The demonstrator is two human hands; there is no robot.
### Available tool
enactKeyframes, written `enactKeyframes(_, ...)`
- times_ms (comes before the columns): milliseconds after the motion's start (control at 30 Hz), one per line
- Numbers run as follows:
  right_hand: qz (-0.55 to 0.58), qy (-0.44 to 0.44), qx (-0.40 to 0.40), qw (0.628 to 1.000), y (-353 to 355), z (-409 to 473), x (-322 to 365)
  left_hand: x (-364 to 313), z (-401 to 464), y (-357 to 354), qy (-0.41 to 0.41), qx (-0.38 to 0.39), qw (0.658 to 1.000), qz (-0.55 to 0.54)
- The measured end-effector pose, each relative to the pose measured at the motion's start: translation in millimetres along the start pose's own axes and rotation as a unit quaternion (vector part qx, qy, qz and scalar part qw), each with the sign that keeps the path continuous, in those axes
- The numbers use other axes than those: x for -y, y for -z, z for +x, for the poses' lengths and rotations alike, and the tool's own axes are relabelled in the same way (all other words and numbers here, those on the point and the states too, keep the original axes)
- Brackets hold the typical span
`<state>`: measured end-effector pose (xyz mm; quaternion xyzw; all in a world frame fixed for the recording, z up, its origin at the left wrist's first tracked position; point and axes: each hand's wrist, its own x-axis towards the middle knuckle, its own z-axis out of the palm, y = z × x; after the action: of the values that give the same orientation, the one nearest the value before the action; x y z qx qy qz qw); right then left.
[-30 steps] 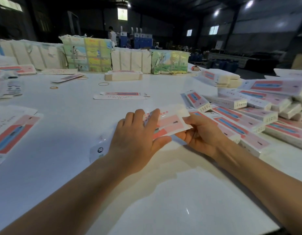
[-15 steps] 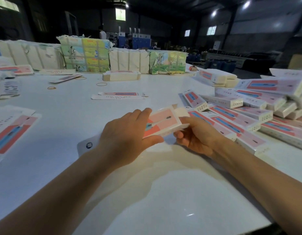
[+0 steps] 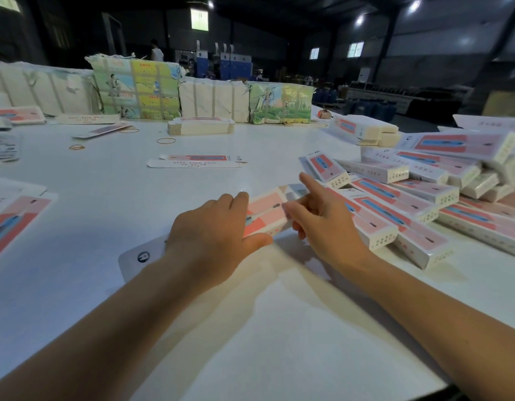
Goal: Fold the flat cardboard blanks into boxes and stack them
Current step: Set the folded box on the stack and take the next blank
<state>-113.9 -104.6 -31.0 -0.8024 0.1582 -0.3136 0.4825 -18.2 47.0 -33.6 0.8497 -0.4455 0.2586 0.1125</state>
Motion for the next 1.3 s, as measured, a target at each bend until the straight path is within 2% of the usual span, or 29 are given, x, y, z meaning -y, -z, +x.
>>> enactKeyframes(100, -0.046, 0.016, 0.011, 0.999, -1, 0, 0, -2, -2, -2, -0.03, 0.0, 0.999, 0.021)
enactKeyframes(200, -0.025, 0.018, 0.009, 0.999, 1, -1, -2, -2, -4, -2, -0.039, 0.004, 0.999, 0.03)
enactKeyframes(367, -0.041, 0.014, 0.071, 0.997, 4, 2, -3, -5, -5, -1, -0.052, 0.017, 0.998, 0.041)
enactKeyframes(533, -0.015, 0.001, 0.077, 0.997, 3, 3, -5, -6, -7, 0, -0.04, 0.021, 0.999, 0.031)
enactKeyframes(667, 0.005, -0.021, 0.051, 0.998, 1, 5, -3, -9, -4, 1, -0.011, 0.027, 0.999, 0.038)
enactKeyframes(767, -0.013, -0.018, -0.031, 0.999, 5, 7, -5, -11, -2, 0, 0.017, 0.022, 0.999, 0.025)
enactKeyframes(833, -0.042, -0.062, -0.059, 0.995, 9, 11, -6, -11, -1, 1, 0.037, 0.017, 0.999, 0.009)
enactKeyframes(900, 0.052, -0.149, -0.042, 0.987, 9, 13, -4, -13, -1, 2, 0.047, 0.015, 0.999, -0.004)
enactKeyframes(933, 0.154, -0.2, -0.019, 0.967, 9, 14, -3, -14, -1, 2, 0.046, 0.013, 0.999, -0.008)
enactKeyframes(967, 0.268, -0.244, 0.021, 0.932, 8, 15, -1, -16, -1, 3, 0.041, 0.008, 0.999, -0.015)
enactKeyframes(1000, 0.353, -0.266, 0.058, 0.895, 8, 15, 1, -17, -2, 3, 0.035, 0.002, 0.999, -0.023)
enactKeyframes(1033, 0.394, -0.266, 0.077, 0.876, 8, 15, 2, -19, -2, 3, 0.029, -0.004, 0.999, -0.03)
enactKeyframes(1067, 0.389, -0.25, 0.079, 0.883, 9, 15, 2, -20, -2, 3, 0.024, -0.006, 0.999, -0.033)
enactKeyframes(1100, 0.354, -0.221, 0.068, 0.906, 9, 15, 2, -20, -3, 3, 0.021, -0.004, 0.999, -0.036)
enactKeyframes(1133, 0.276, -0.165, 0.049, 0.946, 9, 13, 0, -20, -3, 3, 0.019, 0.002, 0.999, -0.036)
enactKeyframes(1167, 0.154, -0.085, 0.03, 0.984, 9, 10, 0, -20, -4, 3, 0.017, 0.005, 0.999, -0.03)
enactKeyframes(1200, -0.006, 0.004, 0.02, 1.0, 9, 6, -2, -20, -5, 2, 0.011, 0.005, 1.0, -0.011)
enactKeyframes(1233, -0.153, 0.088, 0.021, 0.984, 8, 2, -4, -21, -5, 1, 0.0, 0.005, 1.0, 0.015)
enactKeyframes(1267, -0.252, 0.146, 0.031, 0.956, 6, -1, -6, -21, -5, 1, -0.014, 0.007, 0.999, 0.04)
enactKeyframes(1300, -0.291, 0.172, 0.041, 0.94, 5, -2, -5, -21, -6, 1, -0.024, 0.01, 0.998, 0.056)
